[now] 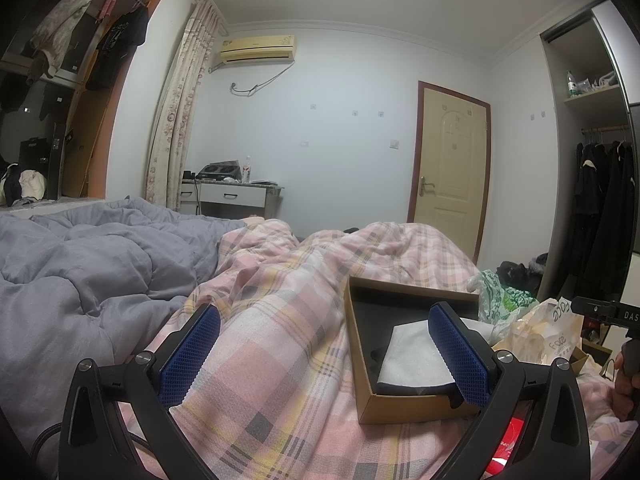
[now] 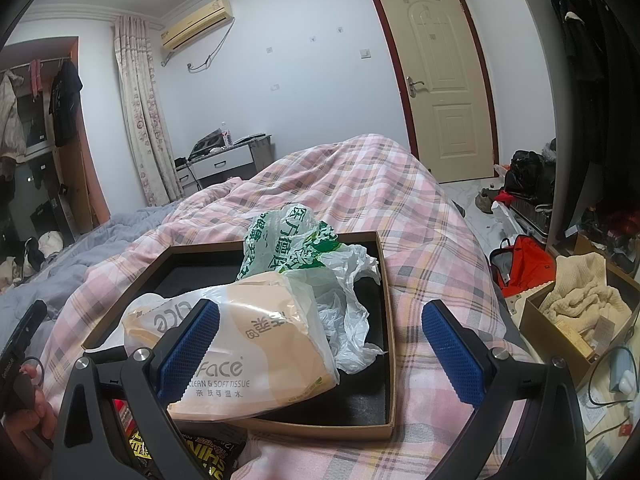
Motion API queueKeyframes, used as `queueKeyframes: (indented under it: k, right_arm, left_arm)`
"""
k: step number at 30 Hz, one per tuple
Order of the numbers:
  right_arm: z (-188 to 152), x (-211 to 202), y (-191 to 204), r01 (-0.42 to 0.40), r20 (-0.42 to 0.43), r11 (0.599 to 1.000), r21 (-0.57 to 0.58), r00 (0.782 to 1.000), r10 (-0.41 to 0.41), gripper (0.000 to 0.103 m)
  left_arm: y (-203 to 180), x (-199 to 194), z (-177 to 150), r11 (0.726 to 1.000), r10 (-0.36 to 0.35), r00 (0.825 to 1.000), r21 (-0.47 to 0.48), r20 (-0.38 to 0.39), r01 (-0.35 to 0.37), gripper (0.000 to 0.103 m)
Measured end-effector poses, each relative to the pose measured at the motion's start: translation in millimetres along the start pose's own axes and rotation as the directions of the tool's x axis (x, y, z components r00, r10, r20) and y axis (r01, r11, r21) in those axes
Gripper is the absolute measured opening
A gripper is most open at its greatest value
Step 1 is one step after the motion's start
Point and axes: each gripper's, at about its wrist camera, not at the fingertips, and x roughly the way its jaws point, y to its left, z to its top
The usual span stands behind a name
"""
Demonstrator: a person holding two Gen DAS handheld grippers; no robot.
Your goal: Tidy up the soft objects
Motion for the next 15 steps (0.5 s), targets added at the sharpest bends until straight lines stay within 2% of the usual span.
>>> queueKeyframes:
  k: [15]
  right_arm:
    - [-0.2, -0.2, -0.5, 0.0, 0.0, 1.0, 0.001, 1.0, 0.0, 0.101]
  left_arm:
    - [0.2, 0.4, 0.0, 1.0, 0.0, 1.0, 0.001, 0.0, 0.0, 0.103]
